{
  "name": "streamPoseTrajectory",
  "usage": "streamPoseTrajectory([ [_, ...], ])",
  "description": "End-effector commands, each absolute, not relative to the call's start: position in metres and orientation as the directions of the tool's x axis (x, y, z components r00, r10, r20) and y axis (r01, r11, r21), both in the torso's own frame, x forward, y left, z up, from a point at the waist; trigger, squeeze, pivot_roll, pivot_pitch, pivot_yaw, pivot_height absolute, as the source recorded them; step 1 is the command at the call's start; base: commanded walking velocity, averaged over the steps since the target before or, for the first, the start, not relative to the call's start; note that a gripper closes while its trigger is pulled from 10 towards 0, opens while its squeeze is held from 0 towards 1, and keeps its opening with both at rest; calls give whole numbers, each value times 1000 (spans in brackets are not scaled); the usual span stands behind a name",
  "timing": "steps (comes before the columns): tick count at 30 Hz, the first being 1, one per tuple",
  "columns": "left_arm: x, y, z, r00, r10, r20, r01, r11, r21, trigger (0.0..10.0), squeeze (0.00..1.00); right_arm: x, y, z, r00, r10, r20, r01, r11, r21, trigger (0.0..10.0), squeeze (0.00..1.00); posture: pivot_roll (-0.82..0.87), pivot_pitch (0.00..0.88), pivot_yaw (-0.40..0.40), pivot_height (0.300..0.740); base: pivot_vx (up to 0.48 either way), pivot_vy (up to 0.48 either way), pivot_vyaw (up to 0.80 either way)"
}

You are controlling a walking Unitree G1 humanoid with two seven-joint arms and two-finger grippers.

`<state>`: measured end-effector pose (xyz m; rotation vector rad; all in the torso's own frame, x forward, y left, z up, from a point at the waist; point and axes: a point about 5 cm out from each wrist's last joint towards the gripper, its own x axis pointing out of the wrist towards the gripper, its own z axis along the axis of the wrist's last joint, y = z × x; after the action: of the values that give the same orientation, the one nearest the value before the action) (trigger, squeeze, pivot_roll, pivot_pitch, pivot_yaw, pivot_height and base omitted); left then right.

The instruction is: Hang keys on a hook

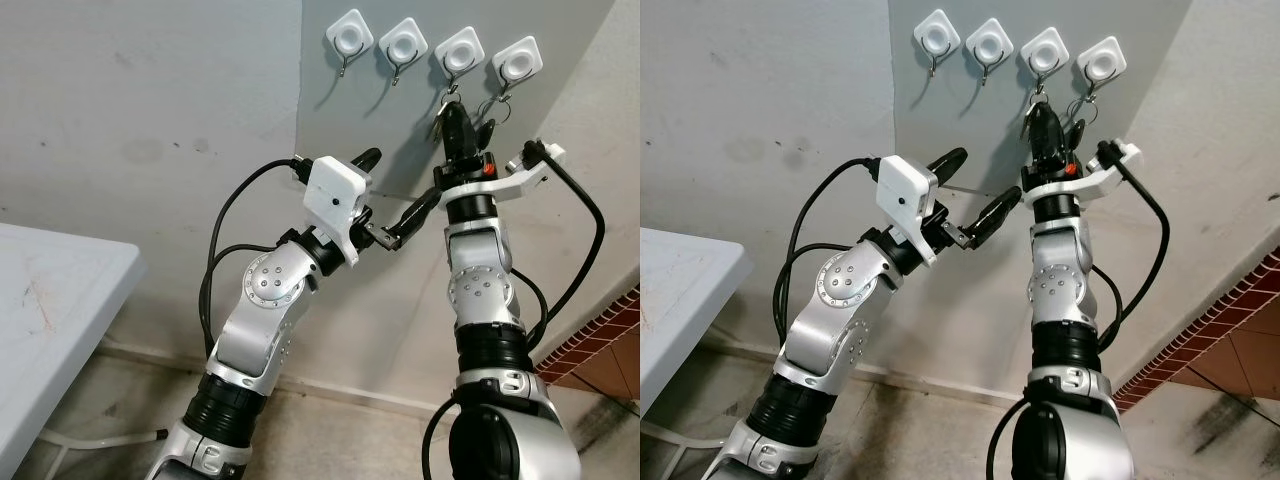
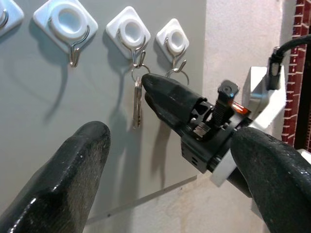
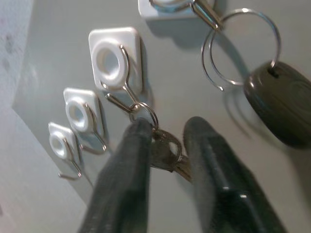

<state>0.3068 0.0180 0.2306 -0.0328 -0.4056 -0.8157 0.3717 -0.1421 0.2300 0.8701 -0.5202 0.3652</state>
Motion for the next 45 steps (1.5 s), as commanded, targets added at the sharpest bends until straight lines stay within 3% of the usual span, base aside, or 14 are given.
streamPoseTrajectory([
  [1,307,19,228,630,-689,360,699,704,125,10000,0,368,-143,231,808,105,579,-500,641,582,10000,1000,-24,68,-60,740,0,0,0],
  [15,317,49,198,783,-552,287,561,826,57,10000,0,347,-157,199,854,94,512,-399,749,529,10000,1000,-21,54,-64,740,0,0,0],
  [16,318,52,197,795,-537,284,546,836,53,10000,0,346,-158,197,858,88,506,-386,760,522,10000,0,-21,54,-64,740,0,0,0],
  [25,324,94,167,927,-313,207,328,944,-44,10000,0,313,-181,163,915,29,401,-204,894,400,10000,0,-27,57,-58,740,0,0,0],
  [32,321,115,143,966,-208,154,224,969,-101,10000,0,293,-190,135,953,-15,302,-76,955,288,10000,0,-22,51,-57,740,0,0,0],
  [45,303,126,121,974,-191,123,211,963,-171,10000,0,253,-179,105,983,-56,175,34,991,128,10000,0,-29,55,-56,740,0,0,0],
])
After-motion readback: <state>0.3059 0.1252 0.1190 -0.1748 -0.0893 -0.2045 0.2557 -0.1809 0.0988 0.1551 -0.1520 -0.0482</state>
